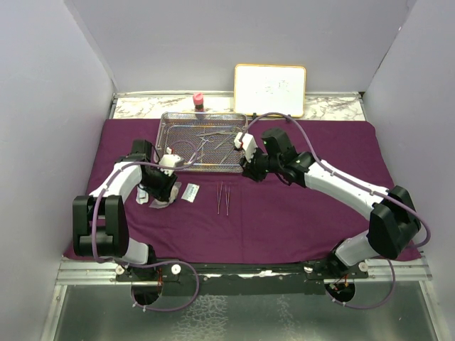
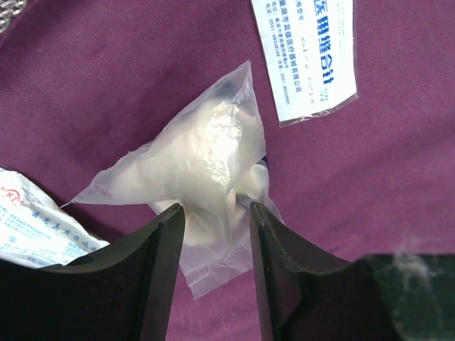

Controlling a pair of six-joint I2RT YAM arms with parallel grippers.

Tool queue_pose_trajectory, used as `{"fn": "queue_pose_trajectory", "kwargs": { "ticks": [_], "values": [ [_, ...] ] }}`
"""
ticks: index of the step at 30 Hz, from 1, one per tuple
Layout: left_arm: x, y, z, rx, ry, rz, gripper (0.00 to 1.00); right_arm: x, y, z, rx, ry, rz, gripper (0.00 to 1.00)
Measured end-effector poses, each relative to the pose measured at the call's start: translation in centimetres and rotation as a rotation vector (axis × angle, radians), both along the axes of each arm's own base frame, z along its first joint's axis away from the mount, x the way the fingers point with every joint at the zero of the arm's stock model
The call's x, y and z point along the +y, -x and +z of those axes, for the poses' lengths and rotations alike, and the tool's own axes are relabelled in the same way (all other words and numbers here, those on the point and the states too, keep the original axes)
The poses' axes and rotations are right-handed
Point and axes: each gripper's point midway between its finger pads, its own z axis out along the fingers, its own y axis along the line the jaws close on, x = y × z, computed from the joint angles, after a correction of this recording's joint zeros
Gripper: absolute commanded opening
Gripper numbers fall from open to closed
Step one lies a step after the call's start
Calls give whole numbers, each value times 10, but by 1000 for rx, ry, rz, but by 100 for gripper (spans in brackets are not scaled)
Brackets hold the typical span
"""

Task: Open and lay out the surgical kit
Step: Adjust the medical item in the surgical kit.

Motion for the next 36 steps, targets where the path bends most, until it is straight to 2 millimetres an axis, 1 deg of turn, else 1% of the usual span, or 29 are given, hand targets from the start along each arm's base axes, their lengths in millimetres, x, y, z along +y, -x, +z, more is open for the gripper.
{"fn": "queue_pose_trajectory", "kwargs": {
  "ticks": [6,11,15,20,23,27,30,32,34,36],
  "values": [
    [-3,9,3,39,15,10,45,-1,2,-3,18,3,4,25],
    [-4,13,6,55,19,9,47,-2,2,-8,33,9,3,25],
    [-4,5,19,23,19,6,52,-2,3,-8,35,10,4,25],
    [-6,-13,47,-88,14,-26,59,-5,0,-8,37,12,-7,26],
    [-19,-21,62,-154,25,-85,61,-9,-4,-8,37,11,-20,27],
    [-50,-21,66,-197,33,-213,62,-17,-11,-8,37,11,-46,27],
    [-76,-21,63,-217,39,-317,62,-24,-18,-7,36,8,-71,27],
    [-88,-22,57,-219,40,-363,62,-30,-23,-5,32,3,-90,27],
    [-96,-25,48,-214,33,-394,62,-36,-27,0,24,-7,-108,27],
    [-100,-28,39,-204,22,-410,63,-40,-29,5,17,-18,-116,28]
  ]
}}
